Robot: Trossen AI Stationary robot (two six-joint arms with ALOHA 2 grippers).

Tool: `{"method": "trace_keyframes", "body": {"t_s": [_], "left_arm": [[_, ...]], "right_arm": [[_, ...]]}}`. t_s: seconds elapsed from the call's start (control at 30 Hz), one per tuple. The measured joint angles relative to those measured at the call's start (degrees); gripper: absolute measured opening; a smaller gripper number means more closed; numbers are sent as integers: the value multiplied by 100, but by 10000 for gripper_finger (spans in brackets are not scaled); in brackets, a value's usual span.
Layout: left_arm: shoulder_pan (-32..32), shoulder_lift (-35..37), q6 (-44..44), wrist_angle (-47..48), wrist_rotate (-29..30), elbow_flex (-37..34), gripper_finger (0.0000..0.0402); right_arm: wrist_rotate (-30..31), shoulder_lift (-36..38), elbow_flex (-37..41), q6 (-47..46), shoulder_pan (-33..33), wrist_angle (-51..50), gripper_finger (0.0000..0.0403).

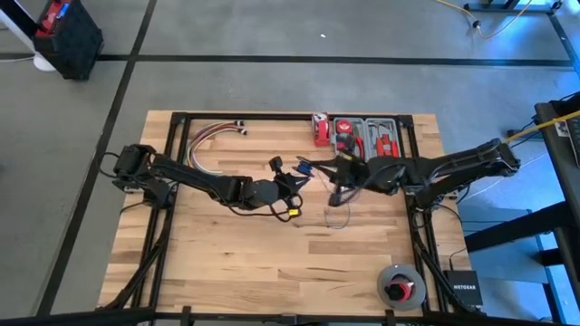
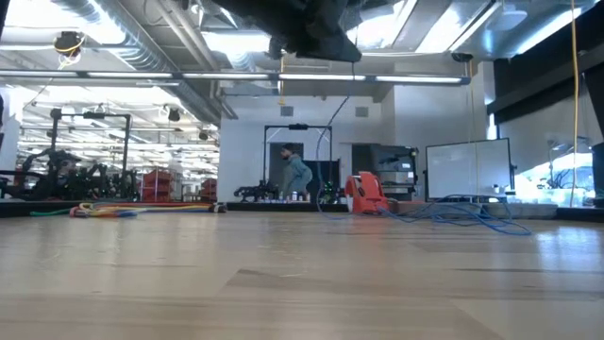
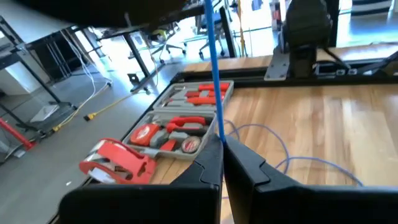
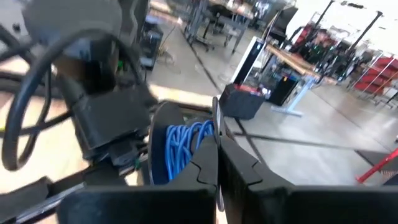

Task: Coil cords
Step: Coil the blue wire on the black spool

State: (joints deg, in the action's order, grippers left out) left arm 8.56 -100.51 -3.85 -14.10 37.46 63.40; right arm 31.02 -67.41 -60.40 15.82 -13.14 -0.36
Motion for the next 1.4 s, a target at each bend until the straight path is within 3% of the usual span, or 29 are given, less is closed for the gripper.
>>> {"method": "trace_keyframes", "body": {"t_s": [0.3,0.77,0.93,1.07,1.4], "left_arm": [[-9,-13,-19,-45,4,-7,0],[-42,-22,-114,40,23,-15,0],[-39,31,-361,236,237,-39,0],[-88,277,-540,867,648,-76,0],[-512,1338,157,2987,733,-61,0]], "right_arm": [[-49,608,-148,236,2,61,3],[-281,607,-1287,551,2,-211,3],[-326,601,-1292,230,-3,-946,3],[-403,546,-1183,-159,-3,-1583,3],[-352,532,-691,-404,-3,-2366,3]]}}
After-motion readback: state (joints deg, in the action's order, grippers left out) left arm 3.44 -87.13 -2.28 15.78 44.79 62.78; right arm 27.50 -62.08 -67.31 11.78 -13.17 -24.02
